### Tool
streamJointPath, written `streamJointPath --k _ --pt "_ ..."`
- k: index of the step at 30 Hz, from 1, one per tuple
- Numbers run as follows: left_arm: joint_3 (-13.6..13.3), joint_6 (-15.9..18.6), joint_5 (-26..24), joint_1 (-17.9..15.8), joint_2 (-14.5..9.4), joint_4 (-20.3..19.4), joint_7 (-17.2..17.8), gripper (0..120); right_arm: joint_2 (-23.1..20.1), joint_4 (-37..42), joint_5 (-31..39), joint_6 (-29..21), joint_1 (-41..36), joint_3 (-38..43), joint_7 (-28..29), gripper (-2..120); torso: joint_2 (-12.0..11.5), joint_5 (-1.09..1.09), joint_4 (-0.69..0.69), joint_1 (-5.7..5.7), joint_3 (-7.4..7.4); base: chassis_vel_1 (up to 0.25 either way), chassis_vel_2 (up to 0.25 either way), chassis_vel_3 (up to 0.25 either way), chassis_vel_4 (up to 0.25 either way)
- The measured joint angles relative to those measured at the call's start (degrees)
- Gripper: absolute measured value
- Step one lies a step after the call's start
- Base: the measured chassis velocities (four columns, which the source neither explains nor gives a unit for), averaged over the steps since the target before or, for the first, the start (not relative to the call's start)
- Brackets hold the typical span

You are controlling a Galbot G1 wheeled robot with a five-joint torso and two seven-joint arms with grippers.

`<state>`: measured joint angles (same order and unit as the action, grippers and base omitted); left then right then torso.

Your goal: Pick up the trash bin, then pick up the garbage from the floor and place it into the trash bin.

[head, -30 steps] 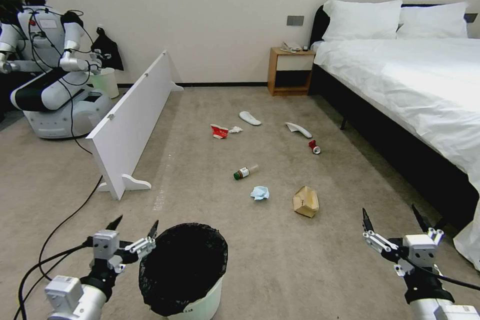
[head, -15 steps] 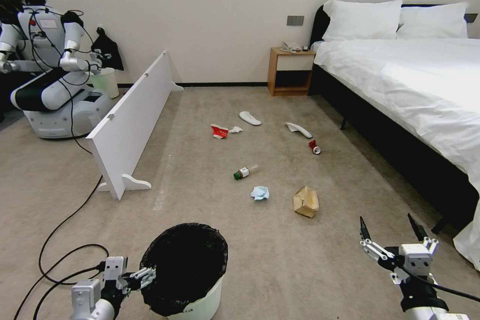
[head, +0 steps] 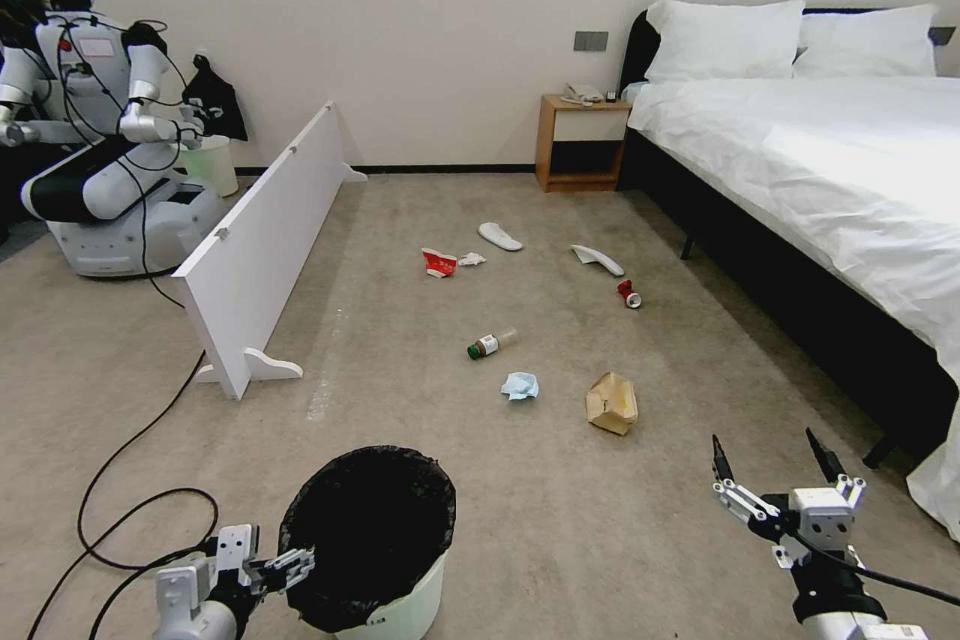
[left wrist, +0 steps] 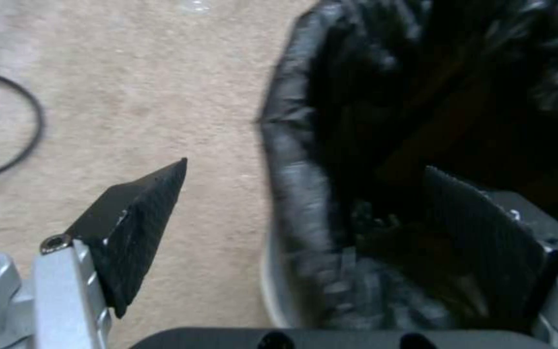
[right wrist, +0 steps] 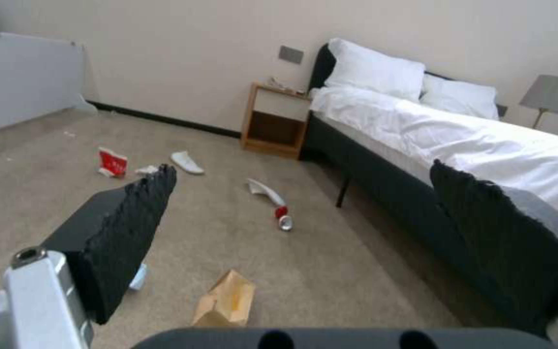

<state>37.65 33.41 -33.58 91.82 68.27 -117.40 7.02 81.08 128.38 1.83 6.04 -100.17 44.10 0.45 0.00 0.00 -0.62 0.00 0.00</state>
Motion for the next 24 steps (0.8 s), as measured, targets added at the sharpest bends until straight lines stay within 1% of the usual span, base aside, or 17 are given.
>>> streamJointPath --k 4,6,9,12,13,14,15,17,18,20,21,22,24 --pt "-0.27 0.03 -0.51 -0.27 -0.03 0.02 0.00 95 0.00 0.00 -0.02 -0.02 -0.01 0.00 -0.01 100 0.00 0.00 0.00 0.00 0.00 0.000 0.000 0.000 0.000" --pt "-1.16 0.38 -2.05 -1.07 -0.07 0.05 -0.01 95 0.01 0.00 -0.11 -0.07 -0.08 -0.07 -0.05 100 0.00 0.00 0.00 0.00 0.00 0.000 0.000 0.000 0.000" --pt "-1.51 0.52 -2.38 -1.44 -0.07 0.11 0.07 95 0.01 0.01 -0.11 -0.09 -0.09 -0.12 -0.08 100 0.00 0.00 -0.01 0.00 0.00 0.000 0.000 0.000 0.000" --pt "-1.89 1.00 -3.73 -2.26 -0.10 0.14 0.85 94 -0.02 0.10 -0.12 -0.27 -0.09 -0.15 -0.11 100 0.00 0.00 0.00 0.00 0.00 0.000 0.000 0.000 0.000" --pt "-1.90 1.22 -4.17 -2.46 -0.19 0.04 1.10 89 -0.04 0.11 -0.11 -0.32 -0.09 -0.16 -0.12 100 0.00 0.00 0.00 0.00 0.00 0.000 0.000 0.000 0.000" --pt "-1.90 1.65 -4.88 -2.78 -0.39 -0.21 1.69 81 -0.08 0.13 -0.12 -0.40 -0.09 -0.17 -0.12 100 0.00 0.00 0.00 0.00 0.00 0.000 0.000 0.000 0.000" --pt "-1.90 1.65 -4.88 -2.78 -0.39 -0.21 1.69 81 -0.08 0.13 -0.12 -0.40 -0.09 -0.17 -0.12 100 0.00 0.00 0.00 0.00 0.00 0.000 0.000 0.000 0.000" --pt "-1.89 2.71 -5.61 -3.49 -0.98 -0.23 3.40 69 -0.02 0.13 -0.12 -0.50 -0.07 -0.39 -0.14 100 0.00 0.00 -0.01 0.00 0.00 0.000 0.000 0.000 0.000" --pt "-1.89 2.71 -5.61 -3.49 -0.98 -0.23 3.40 69 -0.02 0.13 -0.12 -0.50 -0.07 -0.39 -0.14 100 0.00 0.00 -0.01 0.00 0.00 0.000 0.000 0.000 0.000" --pt "-1.81 3.83 -6.20 -3.80 -1.46 0.13 5.50 59 0.09 0.13 -0.21 -0.61 -0.07 -0.64 -0.16 100 0.00 0.00 0.00 0.00 0.00 0.000 0.000 0.000 0.000" --pt "-1.72 4.34 -6.58 -3.91 -1.58 0.28 6.37 56 0.12 0.14 -0.27 -0.64 -0.08 -0.69 -0.17 100 0.00 0.00 0.00 0.00 0.00 0.000 0.000 0.000 0.000" --pt "-1.72 4.34 -6.58 -3.91 -1.58 0.28 6.37 56 0.12 0.14 -0.27 -0.64 -0.08 -0.69 -0.17 100 0.00 0.00 0.00 0.00 0.00 0.000 0.000 0.000 0.000" --pt "-1.47 5.34 -7.07 -4.10 -1.84 0.85 8.12 43 0.23 0.31 -0.37 -0.80 -0.10 -0.80 -0.18 100 0.00 0.00 0.00 0.00 0.00 0.000 0.000 0.000 0.000"
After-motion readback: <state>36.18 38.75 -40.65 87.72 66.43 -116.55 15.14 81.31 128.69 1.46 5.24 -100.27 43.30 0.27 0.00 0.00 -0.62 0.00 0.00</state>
